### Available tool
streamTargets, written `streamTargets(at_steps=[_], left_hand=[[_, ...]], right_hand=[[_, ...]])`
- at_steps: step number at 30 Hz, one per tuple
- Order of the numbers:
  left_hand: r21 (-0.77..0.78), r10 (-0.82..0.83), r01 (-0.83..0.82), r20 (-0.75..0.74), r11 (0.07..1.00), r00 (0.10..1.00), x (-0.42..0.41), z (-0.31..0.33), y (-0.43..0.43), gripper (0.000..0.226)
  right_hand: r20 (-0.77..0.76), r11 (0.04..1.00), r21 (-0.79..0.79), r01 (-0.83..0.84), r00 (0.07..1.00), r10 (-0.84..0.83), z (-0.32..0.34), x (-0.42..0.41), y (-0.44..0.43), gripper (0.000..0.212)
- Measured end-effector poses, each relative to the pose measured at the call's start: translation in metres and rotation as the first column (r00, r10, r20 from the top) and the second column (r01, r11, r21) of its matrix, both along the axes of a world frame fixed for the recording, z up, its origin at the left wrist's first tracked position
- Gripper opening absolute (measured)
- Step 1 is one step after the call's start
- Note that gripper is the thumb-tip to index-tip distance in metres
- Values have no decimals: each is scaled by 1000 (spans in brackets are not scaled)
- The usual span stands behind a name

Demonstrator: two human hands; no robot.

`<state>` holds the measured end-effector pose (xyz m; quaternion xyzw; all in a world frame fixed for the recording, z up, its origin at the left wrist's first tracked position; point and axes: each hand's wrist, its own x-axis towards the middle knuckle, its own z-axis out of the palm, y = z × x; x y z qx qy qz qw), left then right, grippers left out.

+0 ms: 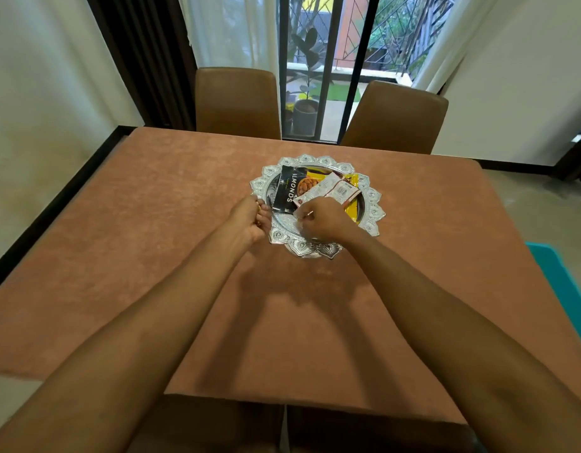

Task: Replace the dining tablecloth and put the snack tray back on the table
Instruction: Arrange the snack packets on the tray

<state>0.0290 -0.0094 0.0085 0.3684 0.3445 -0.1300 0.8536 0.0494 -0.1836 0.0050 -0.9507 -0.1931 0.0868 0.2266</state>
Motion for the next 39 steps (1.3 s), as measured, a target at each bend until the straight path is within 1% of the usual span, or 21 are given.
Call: streamTargets(at_steps=[1, 2, 4, 7, 9, 11, 13, 15, 17, 19, 22, 24, 27, 28, 30, 32, 33, 34, 36, 37, 39], left_hand=[[27, -15, 15, 2, 1000, 1000, 0, -1, 2, 39], [43, -32, 32, 3, 999, 999, 0, -2, 2, 40], [58, -48, 47, 5, 997, 999, -1, -4, 3, 44], [56, -50, 49, 7, 997, 999, -2, -6, 2, 46], [13, -20, 20, 12, 1000, 1000, -2, -8, 0, 46], [-32, 39, -38, 20, 999, 999, -2, -9, -3, 45], [-54, 99, -97, 42, 994, 994, -1, -9, -6, 46], [-90, 137, -131, 65, 987, 988, -1, -9, -9, 48], [-121, 151, -141, 82, 983, 985, -1, -9, -11, 49], [-160, 159, -142, 100, 977, 982, -2, -7, -13, 50], [-228, 180, -151, 113, 962, 977, -2, -5, -19, 39], [-211, 167, -141, 112, 967, 980, -1, -3, -21, 30], [-142, 116, -99, 114, 985, 987, 2, -3, -24, 28], [-160, 129, -110, 108, 981, 986, 3, -3, -24, 28], [-210, 175, -156, 74, 965, 982, 3, -3, -26, 32], [-180, 200, -188, 50, 965, 978, 5, -2, -28, 38], [-152, 197, -188, 44, 970, 979, 6, -2, -28, 37], [-129, 187, -180, 37, 975, 982, 6, -3, -28, 35], [-123, 162, -159, 21, 980, 987, 6, -3, -29, 34], [-141, 140, -137, 12, 981, 990, 6, -4, -29, 35], [-177, 73, -71, 5, 982, 997, 5, -5, -30, 40]], right_hand=[[26, 998, -54, -24, 999, 25, -3, -2, 6, 25], [51, 993, -106, -49, 997, 55, -6, -2, 11, 28], [71, 983, -176, -55, 995, 68, -7, -3, 17, 19], [108, 972, -218, -84, 988, 109, -7, 2, 20, 20], [126, 971, -222, -91, 985, 121, -7, 4, 19, 18], [126, 992, -122, -42, 990, 57, -6, 6, 17, 19], [113, 995, 77, 56, 992, -65, -2, 6, 14, 17], [113, 954, 269, 133, 979, -169, 6, 4, 15, 16], [124, 894, 418, 164, 964, -235, 15, 1, 18, 16], [122, 846, 512, 150, 962, -244, 22, -2, 22, 15], [108, 834, 546, 73, 982, -157, 26, -6, 28, 15], [135, 873, 487, -13, 989, -60, 26, -10, 33, 18], [222, 918, 373, -137, 973, 55, 26, -12, 35, 21], [241, 915, 377, -140, 969, 49, 26, -11, 34, 20], [251, 904, 422, -77, 967, -35, 28, -7, 25, 17], [253, 886, 464, 15, 956, -149, 26, 1, 6, 15], [245, 888, 456, 64, 950, -194, 25, 5, -6, 15], [227, 902, 416, 115, 947, -225, 24, 9, -19, 15], [174, 955, 238, 177, 960, -221, 19, 16, -47, 19], [149, 978, 120, 171, 971, -188, 16, 17, -59, 21], [102, 990, -92, 107, 990, -97, 10, 16, -73, 26]])
